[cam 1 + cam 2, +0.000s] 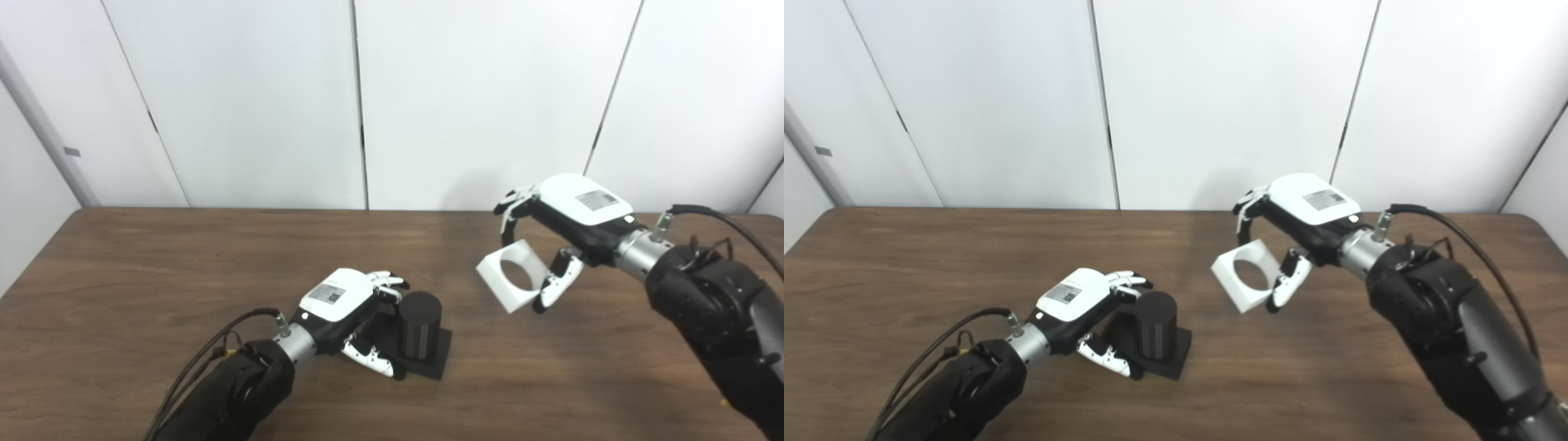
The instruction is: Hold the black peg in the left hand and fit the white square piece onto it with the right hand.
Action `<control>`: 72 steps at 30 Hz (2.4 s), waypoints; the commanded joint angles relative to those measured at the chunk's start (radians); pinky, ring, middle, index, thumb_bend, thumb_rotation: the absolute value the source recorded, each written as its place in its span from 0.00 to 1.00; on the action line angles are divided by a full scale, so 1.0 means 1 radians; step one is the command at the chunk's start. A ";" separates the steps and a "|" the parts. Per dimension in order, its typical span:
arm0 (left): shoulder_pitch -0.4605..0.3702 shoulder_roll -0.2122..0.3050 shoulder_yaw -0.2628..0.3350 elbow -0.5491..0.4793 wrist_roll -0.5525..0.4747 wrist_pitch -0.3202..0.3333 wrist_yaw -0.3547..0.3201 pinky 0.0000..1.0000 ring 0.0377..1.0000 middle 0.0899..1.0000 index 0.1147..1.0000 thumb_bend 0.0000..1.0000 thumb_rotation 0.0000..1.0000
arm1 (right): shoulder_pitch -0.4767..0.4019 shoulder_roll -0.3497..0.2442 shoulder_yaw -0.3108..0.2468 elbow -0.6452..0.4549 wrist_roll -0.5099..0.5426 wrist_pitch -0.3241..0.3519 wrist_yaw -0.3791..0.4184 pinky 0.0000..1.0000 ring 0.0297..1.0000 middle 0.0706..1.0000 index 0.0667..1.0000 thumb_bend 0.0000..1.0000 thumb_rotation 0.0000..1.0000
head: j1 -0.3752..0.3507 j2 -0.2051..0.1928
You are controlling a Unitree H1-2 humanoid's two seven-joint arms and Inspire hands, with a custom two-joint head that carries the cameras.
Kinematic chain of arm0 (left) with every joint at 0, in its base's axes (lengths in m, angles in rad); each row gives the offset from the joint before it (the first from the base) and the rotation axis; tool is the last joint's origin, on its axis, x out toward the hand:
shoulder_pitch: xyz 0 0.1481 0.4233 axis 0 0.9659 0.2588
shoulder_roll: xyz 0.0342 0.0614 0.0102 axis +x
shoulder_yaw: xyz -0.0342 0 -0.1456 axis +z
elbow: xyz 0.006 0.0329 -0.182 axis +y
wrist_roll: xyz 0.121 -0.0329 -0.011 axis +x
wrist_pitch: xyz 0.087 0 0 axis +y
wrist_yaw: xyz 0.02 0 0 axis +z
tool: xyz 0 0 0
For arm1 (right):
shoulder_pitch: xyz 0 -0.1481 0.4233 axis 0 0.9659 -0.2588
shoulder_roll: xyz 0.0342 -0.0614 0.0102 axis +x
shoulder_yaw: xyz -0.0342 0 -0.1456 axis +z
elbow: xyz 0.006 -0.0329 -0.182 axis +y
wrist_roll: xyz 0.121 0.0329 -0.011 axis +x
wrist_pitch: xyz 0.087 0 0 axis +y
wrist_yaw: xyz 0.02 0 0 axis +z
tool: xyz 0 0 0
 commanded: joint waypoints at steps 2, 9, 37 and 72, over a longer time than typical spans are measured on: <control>0.021 -0.019 -0.042 0.057 0.029 0.030 -0.063 0.79 0.90 0.86 0.42 0.52 0.07 | -0.046 0.018 -0.004 -0.030 -0.004 -0.007 0.001 0.90 0.87 0.78 0.44 0.52 0.14 | 0.002 0.002; 0.021 -0.018 -0.043 0.052 0.034 0.031 -0.061 0.79 0.90 0.86 0.42 0.52 0.07 | -0.053 0.071 0.011 -0.011 -0.009 -0.008 0.008 0.89 0.87 0.79 0.44 0.52 0.14 | 0.000 0.004; 0.019 -0.031 -0.046 0.062 0.026 0.035 -0.056 0.80 0.90 0.86 0.42 0.52 0.07 | -0.049 0.206 0.034 0.077 -0.001 -0.021 -0.017 0.90 0.87 0.79 0.44 0.52 0.13 | 0.013 0.013; 0.019 -0.037 -0.060 0.033 0.038 0.065 -0.073 0.79 0.91 0.87 0.42 0.52 0.07 | -0.078 0.283 0.170 0.173 -0.033 -0.045 -0.010 0.91 0.86 0.78 0.44 0.52 0.14 | 0.025 0.026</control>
